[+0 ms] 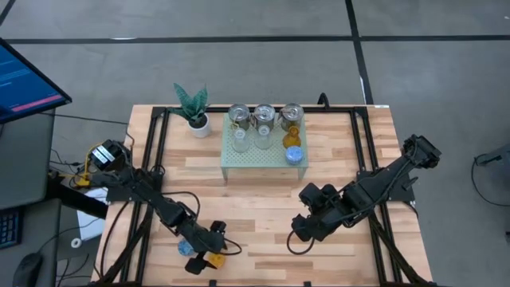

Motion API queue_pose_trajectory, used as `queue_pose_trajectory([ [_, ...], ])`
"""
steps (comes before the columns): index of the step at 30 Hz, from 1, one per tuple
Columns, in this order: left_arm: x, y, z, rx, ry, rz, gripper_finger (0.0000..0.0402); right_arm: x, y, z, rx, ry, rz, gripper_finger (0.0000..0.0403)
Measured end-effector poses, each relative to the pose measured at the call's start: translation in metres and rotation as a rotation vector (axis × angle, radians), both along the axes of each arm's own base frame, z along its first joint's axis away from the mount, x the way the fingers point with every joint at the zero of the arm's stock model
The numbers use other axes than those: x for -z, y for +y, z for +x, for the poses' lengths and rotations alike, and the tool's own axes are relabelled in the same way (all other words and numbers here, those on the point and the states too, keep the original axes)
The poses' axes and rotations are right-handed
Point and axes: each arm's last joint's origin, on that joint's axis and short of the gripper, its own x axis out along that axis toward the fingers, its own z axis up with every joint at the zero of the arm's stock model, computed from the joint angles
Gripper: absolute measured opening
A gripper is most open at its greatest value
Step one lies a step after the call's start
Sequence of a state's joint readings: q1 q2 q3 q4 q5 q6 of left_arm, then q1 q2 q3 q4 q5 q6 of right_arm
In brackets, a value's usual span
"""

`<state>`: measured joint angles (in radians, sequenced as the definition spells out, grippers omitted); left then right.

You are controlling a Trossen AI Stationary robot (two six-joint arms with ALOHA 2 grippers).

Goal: Pick & Place candle stick holders
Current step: Put the brown scented candle on the shelf

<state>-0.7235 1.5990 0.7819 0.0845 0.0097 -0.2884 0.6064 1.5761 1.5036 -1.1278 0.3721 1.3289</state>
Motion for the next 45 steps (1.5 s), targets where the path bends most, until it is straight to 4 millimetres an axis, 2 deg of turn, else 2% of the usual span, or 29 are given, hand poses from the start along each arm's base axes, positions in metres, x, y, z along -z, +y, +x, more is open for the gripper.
queue_pose_trajectory([
  [9, -0.025, 0.011, -0.017, -0.039, -0.008, 0.066, 0.0347, 0.0, 0.0, 0.0, -0.003, 0.001, -0.003, 0.0353],
  [16, -0.037, 0.01, -0.029, -0.024, -0.023, 0.062, 0.0347, 0.0, 0.0, 0.0, -0.001, -0.002, -0.008, 0.0353],
  [29, -0.039, 0.002, -0.039, 0.021, -0.025, 0.058, 0.0347, 0.0, 0.0, 0.0, 0.0, -0.002, -0.008, 0.0353],
  [45, -0.039, 0.002, -0.039, -0.001, -0.001, 0.032, 0.0347, 0.0, 0.0, 0.0, -0.001, -0.003, -0.008, 0.0353],
])
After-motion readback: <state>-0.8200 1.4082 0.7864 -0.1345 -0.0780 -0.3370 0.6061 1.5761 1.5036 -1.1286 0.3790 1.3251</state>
